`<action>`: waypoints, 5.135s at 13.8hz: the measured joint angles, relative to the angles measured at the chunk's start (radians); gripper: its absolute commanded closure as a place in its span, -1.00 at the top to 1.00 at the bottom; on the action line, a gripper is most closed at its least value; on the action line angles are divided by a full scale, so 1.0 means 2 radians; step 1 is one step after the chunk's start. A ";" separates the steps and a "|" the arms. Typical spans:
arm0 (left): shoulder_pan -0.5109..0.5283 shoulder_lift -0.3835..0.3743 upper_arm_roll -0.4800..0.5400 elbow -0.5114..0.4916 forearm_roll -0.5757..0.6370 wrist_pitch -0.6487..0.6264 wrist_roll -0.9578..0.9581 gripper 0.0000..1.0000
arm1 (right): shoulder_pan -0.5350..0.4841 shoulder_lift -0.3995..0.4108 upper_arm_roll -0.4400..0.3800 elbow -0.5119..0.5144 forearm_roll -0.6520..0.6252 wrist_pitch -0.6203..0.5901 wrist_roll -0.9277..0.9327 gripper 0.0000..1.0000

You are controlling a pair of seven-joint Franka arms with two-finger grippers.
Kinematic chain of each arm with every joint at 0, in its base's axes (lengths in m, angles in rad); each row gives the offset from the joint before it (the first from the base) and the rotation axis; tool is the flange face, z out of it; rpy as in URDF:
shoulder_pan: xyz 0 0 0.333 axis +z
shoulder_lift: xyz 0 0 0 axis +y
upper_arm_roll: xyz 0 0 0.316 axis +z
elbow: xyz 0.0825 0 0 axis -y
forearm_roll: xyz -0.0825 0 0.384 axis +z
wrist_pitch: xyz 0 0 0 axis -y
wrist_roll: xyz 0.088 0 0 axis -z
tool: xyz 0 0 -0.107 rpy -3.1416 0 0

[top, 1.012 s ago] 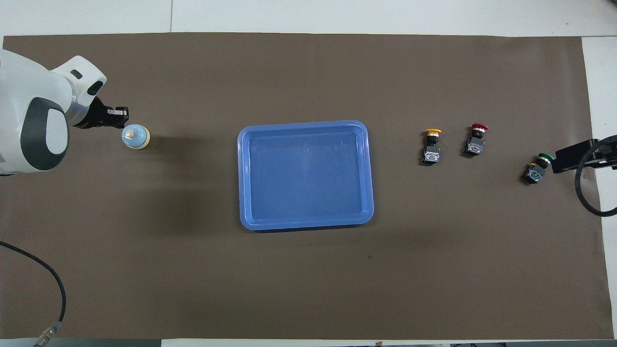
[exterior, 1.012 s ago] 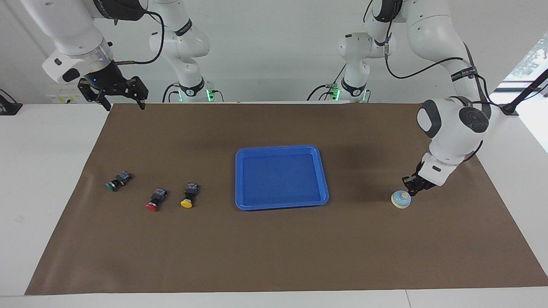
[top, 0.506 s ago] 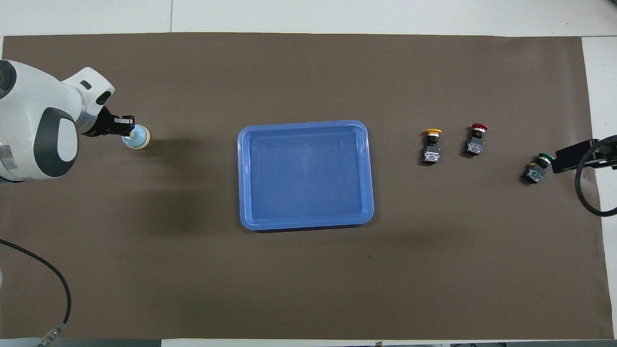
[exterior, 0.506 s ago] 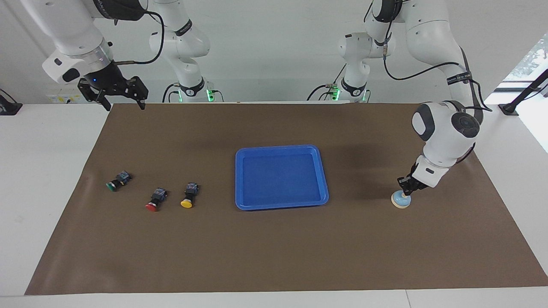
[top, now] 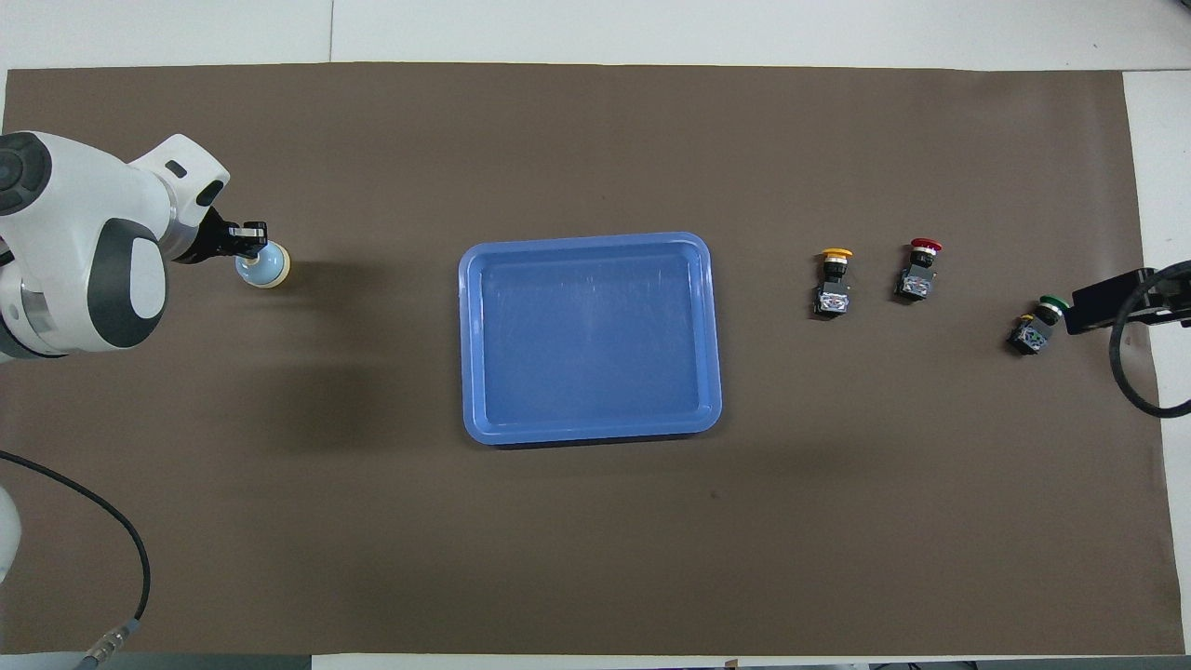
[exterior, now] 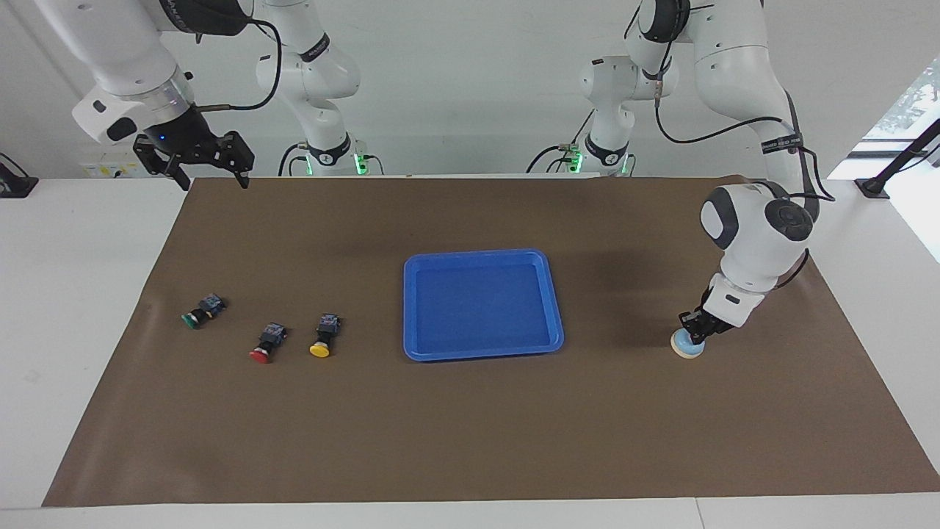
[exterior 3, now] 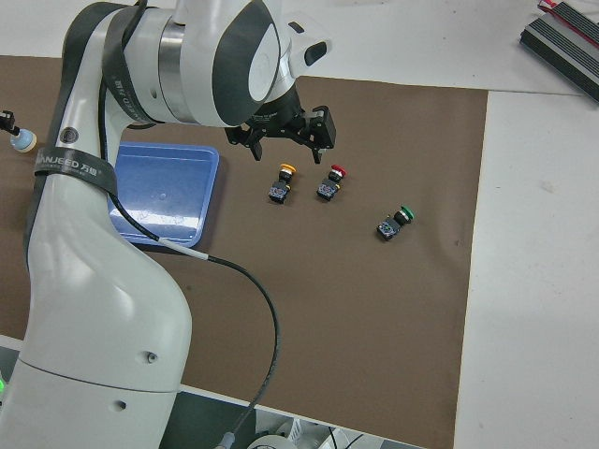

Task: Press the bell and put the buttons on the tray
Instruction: 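Lift the left gripper off the bell and retract it, then reach the right gripper to the yellow button and grasp it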

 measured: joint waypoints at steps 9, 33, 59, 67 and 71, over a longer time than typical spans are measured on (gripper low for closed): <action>0.005 -0.093 0.008 0.066 0.000 -0.177 0.000 1.00 | 0.000 0.000 0.000 0.000 0.000 0.000 0.000 1.00; 0.003 -0.223 -0.001 0.062 0.000 -0.366 0.000 1.00 | 0.000 -0.005 0.000 0.000 0.000 -0.037 0.000 1.00; 0.006 -0.223 0.002 0.062 0.000 -0.370 -0.001 1.00 | 0.074 0.130 0.004 -0.224 0.001 0.443 0.135 1.00; 0.006 -0.223 0.003 0.062 0.000 -0.370 -0.001 1.00 | 0.082 0.175 0.005 -0.225 0.001 0.485 0.137 1.00; 0.006 -0.223 0.003 0.062 0.000 -0.370 -0.001 1.00 | 0.082 0.176 0.005 -0.227 0.001 0.491 0.137 0.50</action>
